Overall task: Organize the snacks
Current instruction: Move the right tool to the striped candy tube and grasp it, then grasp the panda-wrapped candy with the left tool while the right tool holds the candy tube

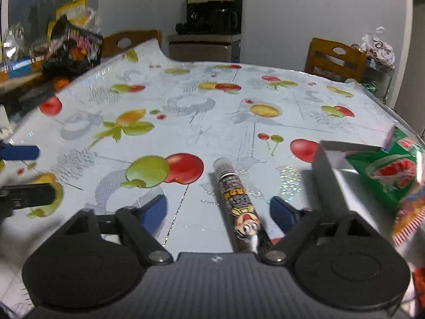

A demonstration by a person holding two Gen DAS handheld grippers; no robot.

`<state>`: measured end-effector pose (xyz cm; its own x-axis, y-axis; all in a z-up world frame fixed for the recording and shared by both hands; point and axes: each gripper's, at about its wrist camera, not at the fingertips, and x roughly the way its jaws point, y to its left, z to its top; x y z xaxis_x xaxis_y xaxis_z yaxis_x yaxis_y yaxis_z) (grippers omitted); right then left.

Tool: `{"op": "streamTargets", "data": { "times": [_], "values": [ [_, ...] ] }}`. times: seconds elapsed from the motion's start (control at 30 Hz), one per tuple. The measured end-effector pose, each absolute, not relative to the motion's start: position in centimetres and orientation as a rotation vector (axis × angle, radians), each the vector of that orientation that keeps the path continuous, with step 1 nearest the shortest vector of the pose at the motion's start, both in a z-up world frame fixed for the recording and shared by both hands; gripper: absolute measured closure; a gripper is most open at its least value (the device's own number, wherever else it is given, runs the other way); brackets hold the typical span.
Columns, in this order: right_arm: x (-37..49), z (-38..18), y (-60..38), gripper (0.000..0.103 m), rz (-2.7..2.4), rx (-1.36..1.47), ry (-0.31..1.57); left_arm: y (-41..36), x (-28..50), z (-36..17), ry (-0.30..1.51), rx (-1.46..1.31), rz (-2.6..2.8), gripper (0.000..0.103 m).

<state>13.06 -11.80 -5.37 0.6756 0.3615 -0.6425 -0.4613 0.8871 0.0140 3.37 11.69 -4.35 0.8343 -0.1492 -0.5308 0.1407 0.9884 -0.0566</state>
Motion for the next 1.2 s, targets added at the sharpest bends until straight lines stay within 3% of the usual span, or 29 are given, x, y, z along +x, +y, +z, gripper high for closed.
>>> {"op": "streamTargets", "data": {
  "times": [0.1,0.27,0.83,1.2],
  "values": [
    [13.7,-6.2,-11.0,0.029,0.451,-0.169,0.691,11.7,3.0,-4.3,0.561,-0.012,-0.163,0.0],
    [13.1,-6.1,-10.7,0.078,0.473,-0.203,0.676,11.6,2.8,-4.2,0.556,-0.014,-0.173,0.0],
    [4.0,-4.3,-14.7,0.079,0.569,-0.213,0.615,8.6,2.6,-3.7,0.559,-0.003,-0.262,0.0],
    [-1.9,-4.9,-19.3,0.078,0.658,-0.172,0.632,0.3,3.4,-2.8,0.526,0.046,-0.523,0.001]
  ]
}}
